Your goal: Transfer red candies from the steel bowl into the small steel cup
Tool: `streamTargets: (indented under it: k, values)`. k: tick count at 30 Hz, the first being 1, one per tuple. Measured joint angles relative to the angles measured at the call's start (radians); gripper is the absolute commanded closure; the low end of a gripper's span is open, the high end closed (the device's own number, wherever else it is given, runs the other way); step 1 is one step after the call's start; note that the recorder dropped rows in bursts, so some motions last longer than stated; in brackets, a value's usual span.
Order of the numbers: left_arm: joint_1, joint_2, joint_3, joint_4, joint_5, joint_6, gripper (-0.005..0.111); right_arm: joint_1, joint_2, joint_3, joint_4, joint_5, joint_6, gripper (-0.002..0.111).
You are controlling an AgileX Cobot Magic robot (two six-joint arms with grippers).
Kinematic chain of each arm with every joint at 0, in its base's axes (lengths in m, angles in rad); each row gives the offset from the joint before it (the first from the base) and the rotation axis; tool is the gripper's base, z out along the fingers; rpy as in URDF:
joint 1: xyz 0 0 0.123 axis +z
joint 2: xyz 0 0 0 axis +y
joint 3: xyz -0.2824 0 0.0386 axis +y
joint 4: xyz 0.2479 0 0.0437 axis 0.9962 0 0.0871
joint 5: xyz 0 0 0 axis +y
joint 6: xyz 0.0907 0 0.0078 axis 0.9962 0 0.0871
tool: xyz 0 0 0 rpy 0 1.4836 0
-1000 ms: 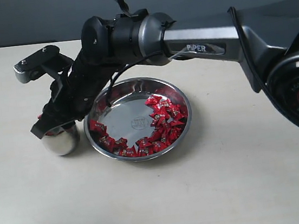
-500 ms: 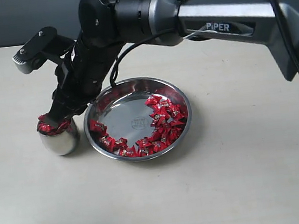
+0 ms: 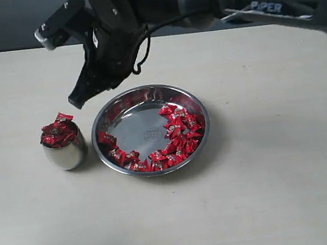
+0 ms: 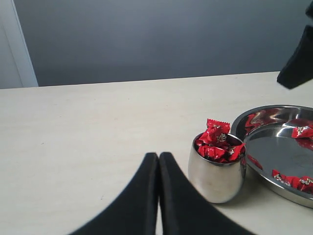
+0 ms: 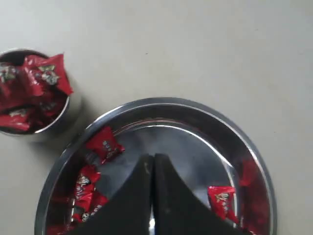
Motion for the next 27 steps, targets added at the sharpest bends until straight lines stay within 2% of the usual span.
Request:
streamTargets:
  k: [4,7,13,17,24,27]
  values:
    - [0.000,0.000,0.000,0.000,0.000,0.000,0.106,-0.023,-0.083,0.005,0.032,0.002,0.028,0.109]
    - [0.000,0.000,0.000,0.000,0.000,0.000,0.106,-0.062,-0.168,0.075,0.092,-0.015,0.034,0.109]
    - [0.000,0.000,0.000,0.000,0.000,0.000,0.106,-0.137,-0.426,0.466,0.117,-0.176,0.148,0.109]
    - [0.000,0.000,0.000,0.000,0.000,0.000,0.106,-0.153,-0.555,0.671,0.114,-0.151,0.229,0.109]
    - [0.000,0.000,0.000,0.000,0.000,0.000,0.106,-0.158,-0.602,0.743,-0.166,-0.112,0.279,0.109]
    - [0.000,0.000,0.000,0.000,0.000,0.000,0.106,-0.193,-0.635,0.778,-0.255,-0.211,0.367,0.109]
